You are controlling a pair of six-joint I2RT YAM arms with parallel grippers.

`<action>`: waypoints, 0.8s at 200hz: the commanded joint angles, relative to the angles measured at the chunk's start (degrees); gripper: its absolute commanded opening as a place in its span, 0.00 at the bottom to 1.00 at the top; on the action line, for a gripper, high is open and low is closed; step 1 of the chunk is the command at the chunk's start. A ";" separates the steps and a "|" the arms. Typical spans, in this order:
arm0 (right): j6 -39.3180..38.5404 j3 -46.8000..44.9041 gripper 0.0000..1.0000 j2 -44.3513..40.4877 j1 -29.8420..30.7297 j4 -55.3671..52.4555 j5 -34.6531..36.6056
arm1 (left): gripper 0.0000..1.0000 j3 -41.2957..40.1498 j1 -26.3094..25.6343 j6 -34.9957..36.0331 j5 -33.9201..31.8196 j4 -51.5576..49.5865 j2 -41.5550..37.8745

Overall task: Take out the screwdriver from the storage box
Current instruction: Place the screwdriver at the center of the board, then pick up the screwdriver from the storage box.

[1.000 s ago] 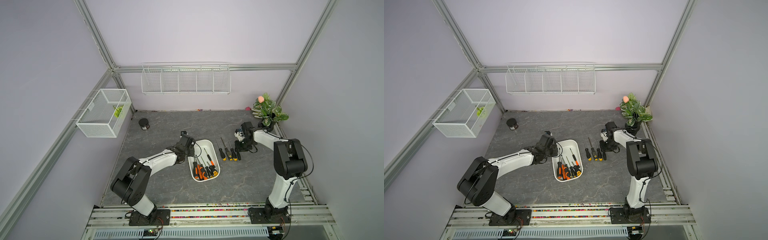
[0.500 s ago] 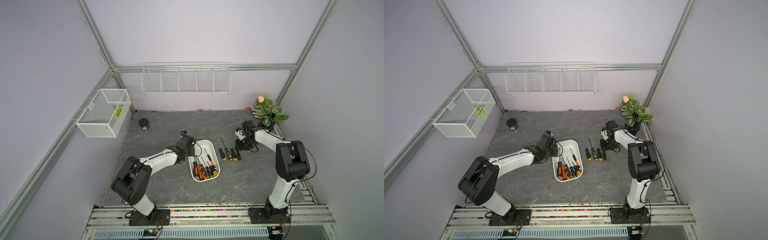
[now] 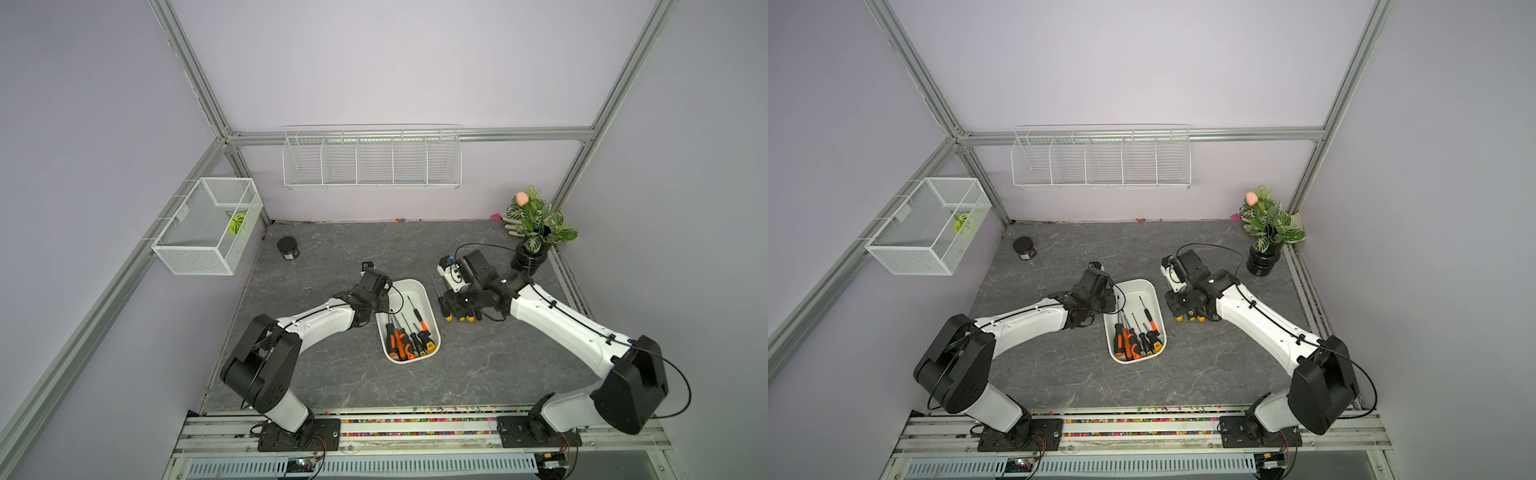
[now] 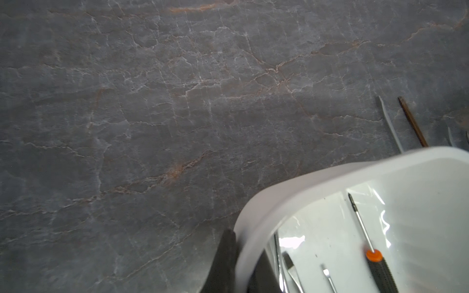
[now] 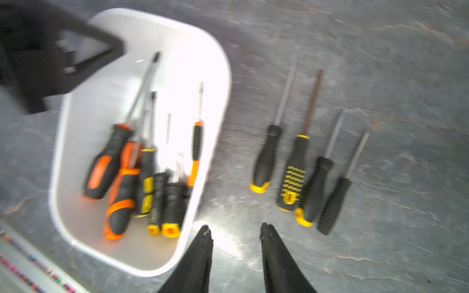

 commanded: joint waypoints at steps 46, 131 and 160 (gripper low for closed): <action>7.58 -2.76 0.38 4.13 10.55 1.25 -0.10 | 0.00 0.27 -0.09 -1.21 -3.43 1.01 -2.94; 4.78 4.42 0.38 18.60 9.53 3.95 1.62 | 0.00 -0.78 -0.34 -1.39 -2.75 1.72 -3.35; 4.19 6.91 0.37 21.77 7.97 4.36 1.22 | 0.00 -1.31 -0.27 -1.43 -2.54 2.18 -3.43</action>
